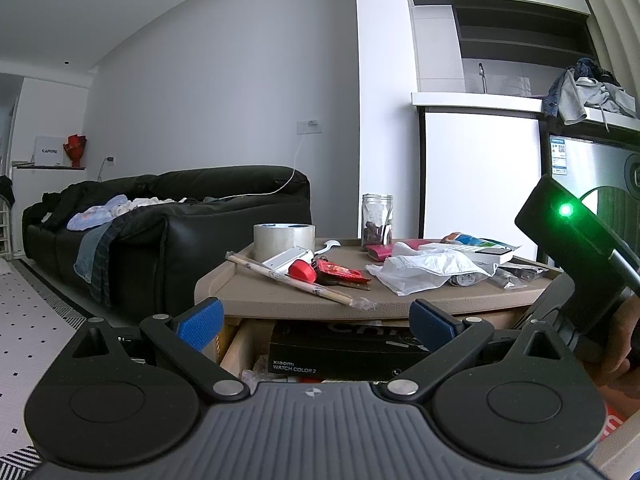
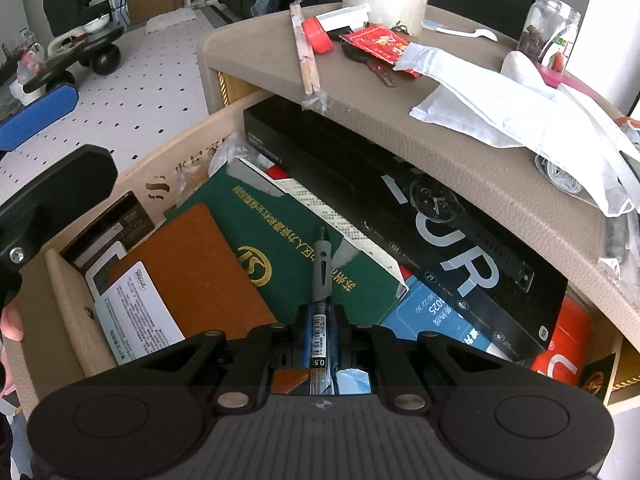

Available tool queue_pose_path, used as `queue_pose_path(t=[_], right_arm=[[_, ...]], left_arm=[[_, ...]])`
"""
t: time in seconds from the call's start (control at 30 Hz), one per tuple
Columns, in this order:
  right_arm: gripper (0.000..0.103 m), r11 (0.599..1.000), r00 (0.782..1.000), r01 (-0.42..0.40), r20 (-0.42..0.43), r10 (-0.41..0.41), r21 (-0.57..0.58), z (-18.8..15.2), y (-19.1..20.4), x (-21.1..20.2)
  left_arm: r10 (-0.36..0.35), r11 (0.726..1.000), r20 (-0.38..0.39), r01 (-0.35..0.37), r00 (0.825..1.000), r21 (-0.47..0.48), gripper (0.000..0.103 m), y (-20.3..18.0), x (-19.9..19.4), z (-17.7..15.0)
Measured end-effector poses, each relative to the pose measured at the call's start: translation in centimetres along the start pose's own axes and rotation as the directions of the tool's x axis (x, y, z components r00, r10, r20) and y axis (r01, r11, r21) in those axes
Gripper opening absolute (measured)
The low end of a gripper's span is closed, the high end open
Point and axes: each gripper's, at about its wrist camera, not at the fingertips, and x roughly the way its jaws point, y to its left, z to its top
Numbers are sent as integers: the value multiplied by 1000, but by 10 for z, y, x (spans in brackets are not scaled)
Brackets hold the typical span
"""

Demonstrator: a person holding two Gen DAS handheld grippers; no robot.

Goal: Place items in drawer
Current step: 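Lower the marker into the drawer and open the right gripper, then withdraw the open right gripper up and away from the drawer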

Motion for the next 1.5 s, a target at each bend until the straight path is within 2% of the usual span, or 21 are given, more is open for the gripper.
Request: queue_pose_path(t=[0.17, 0.37, 0.7, 0.73, 0.8, 1.03, 1.1, 1.2, 1.37, 1.5], right_arm=[[12, 1000, 1000, -3, -9, 4, 8, 0, -1, 2], [12, 1000, 999, 12, 31, -12, 8, -1, -1, -5], [23, 999, 996, 46, 74, -47, 12, -1, 0, -11], [23, 998, 994, 57, 91, -58, 16, -1, 0, -14], [30, 996, 989, 83, 122, -85, 20, -2, 1, -19], [31, 988, 971, 155, 184, -155, 19, -4, 4, -27], [35, 984, 963, 175, 204, -178, 32, -4, 3, -30], [39, 982, 955, 179, 230, -187, 58, -5, -1, -34], [39, 979, 947, 181, 252, -199, 94, -6, -5, -39], [41, 966, 920, 233, 297, -257, 115, -9, -3, -48]], left_arm=[[2, 1000, 0, -2, 1000, 0, 102, 0, 0, 0], [1, 1000, 2, -1, 1000, -1, 102, 0, 0, 0], [4, 1000, 3, -4, 1000, -2, 102, 0, -2, -2], [4, 1000, 4, -4, 1000, -3, 102, 0, -2, -1], [2, 1000, 2, -2, 1000, -2, 102, 0, -1, -1], [4, 1000, 5, -4, 1000, -1, 102, 0, -1, -1], [6, 1000, 6, -6, 1000, -1, 102, 0, -1, -1], [7, 1000, 6, -7, 1000, -1, 102, -1, -1, -1], [7, 1000, 7, -7, 1000, 0, 102, -1, -3, -1], [10, 1000, 9, -10, 1000, -1, 102, -1, -3, -1]])
